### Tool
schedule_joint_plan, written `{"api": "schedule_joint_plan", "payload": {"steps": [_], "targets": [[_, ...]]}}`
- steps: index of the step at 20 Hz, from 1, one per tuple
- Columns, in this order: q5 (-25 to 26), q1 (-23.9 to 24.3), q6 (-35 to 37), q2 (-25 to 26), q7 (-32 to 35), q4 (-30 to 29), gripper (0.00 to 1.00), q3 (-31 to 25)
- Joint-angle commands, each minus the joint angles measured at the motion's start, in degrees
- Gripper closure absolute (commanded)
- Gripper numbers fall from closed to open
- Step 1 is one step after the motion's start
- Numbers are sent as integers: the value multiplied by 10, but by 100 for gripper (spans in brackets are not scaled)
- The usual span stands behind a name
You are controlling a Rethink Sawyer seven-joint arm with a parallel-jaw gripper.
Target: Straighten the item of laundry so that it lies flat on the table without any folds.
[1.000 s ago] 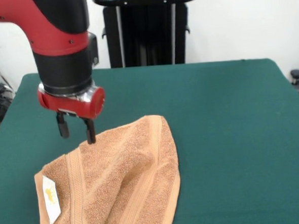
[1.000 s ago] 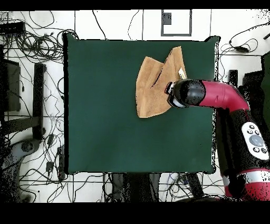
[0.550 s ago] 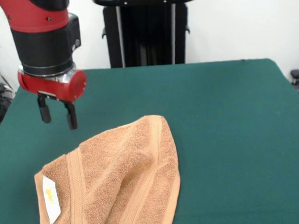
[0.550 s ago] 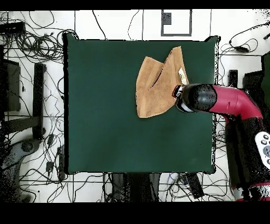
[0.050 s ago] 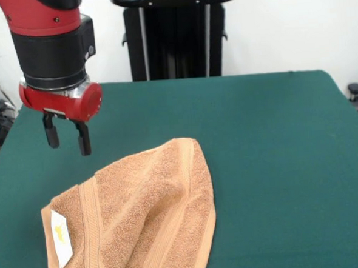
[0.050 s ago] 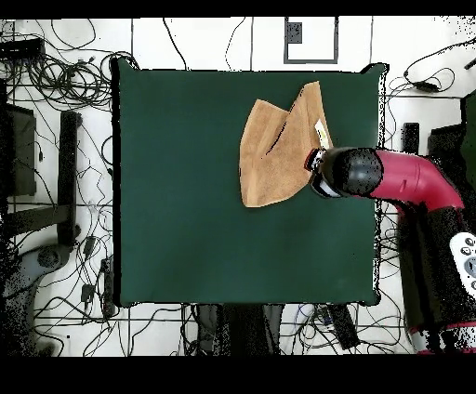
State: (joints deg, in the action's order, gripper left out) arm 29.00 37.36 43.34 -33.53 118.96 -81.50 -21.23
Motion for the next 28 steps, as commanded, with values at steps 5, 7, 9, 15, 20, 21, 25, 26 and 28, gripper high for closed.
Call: {"api": "schedule_joint_plan", "payload": {"steps": [5, 7, 9, 15, 20, 21, 25, 26, 28], "targets": [[25, -40, -80, 40, -6, -60, 0, -15], [21, -42, -78, 41, -6, -60, 0, -12], [19, -41, -74, 41, -14, -61, 0, -14], [18, -39, -82, 54, -21, -58, 0, -18], [13, -35, -87, 61, -15, -58, 0, -20], [14, -35, -90, 64, -13, -58, 0, -19], [18, -34, -95, 69, -17, -55, 0, -19], [17, -35, -94, 69, -17, -54, 0, -20], [15, -35, -92, 71, -18, -50, 0, -20]]}}
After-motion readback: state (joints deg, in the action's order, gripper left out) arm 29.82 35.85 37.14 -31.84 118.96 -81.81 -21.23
